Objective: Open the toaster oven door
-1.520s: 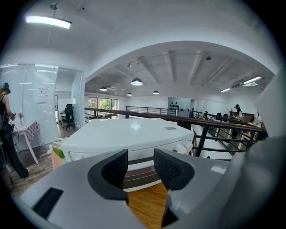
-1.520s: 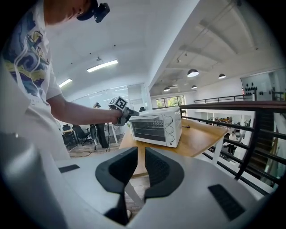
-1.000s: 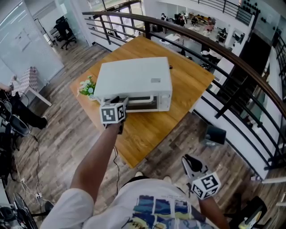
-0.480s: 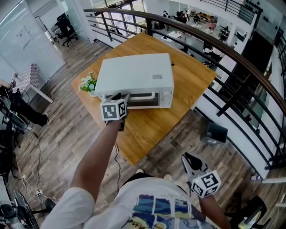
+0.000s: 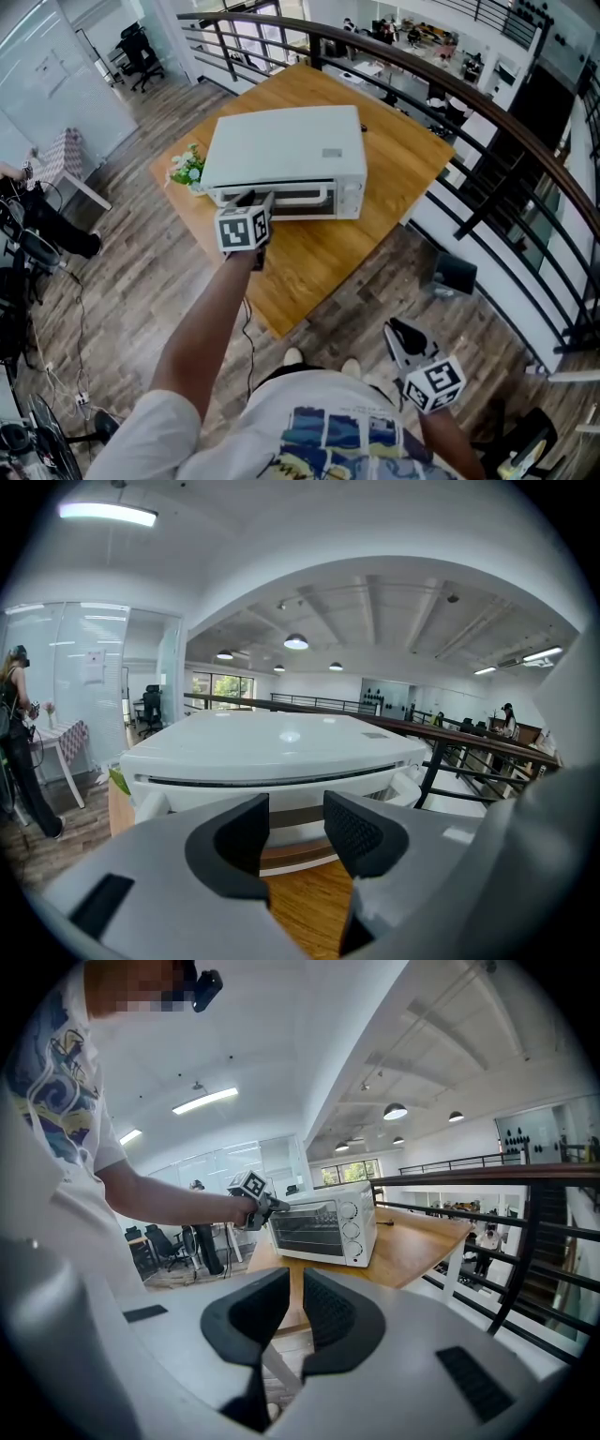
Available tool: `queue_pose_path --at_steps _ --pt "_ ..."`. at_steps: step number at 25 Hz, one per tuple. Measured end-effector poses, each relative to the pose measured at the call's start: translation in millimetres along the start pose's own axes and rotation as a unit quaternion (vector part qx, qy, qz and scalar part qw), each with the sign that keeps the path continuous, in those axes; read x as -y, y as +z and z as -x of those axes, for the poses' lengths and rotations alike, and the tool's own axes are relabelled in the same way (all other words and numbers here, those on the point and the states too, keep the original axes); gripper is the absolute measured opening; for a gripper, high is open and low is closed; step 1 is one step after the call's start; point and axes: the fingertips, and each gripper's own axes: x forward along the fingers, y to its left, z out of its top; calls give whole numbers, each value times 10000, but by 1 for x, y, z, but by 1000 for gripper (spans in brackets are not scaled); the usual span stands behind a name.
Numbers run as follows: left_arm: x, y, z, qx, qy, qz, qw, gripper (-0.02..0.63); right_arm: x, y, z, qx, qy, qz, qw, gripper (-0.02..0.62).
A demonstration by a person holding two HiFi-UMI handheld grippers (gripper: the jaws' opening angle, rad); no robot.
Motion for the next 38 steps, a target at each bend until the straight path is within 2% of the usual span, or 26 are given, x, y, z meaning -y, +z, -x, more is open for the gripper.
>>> queue_pose_path --at_steps 18,38 --pt "6 -20 15 8 21 -27 10000 173 -7 -12 8 -59 -88 -86 9999 44" --pt "9 -46 38 -67 -37 -59 10000 173 -27 -2 -2 -116 38 75 9999 38"
